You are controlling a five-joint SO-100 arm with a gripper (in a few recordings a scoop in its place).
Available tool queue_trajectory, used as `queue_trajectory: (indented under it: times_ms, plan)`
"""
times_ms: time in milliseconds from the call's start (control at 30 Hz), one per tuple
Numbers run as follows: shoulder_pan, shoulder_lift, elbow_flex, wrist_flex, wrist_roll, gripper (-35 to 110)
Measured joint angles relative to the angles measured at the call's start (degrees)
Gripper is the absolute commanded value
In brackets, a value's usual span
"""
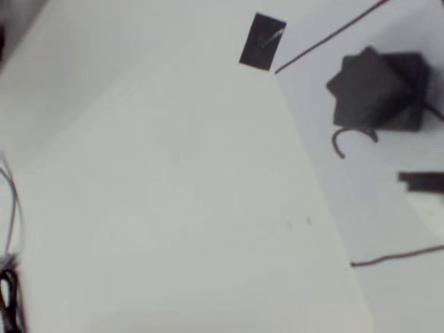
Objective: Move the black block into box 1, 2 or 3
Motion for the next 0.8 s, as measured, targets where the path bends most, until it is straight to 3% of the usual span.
queue_trajectory:
  times_ms: [167,300,800]
  plan:
    - [-0.44,5.71,5.54,0.0,1.05,27]
    - [-1.76,11.07,10.46,0.0,1.05,5]
    - [-6.33,39.46,34.98,0.0,4.31,0]
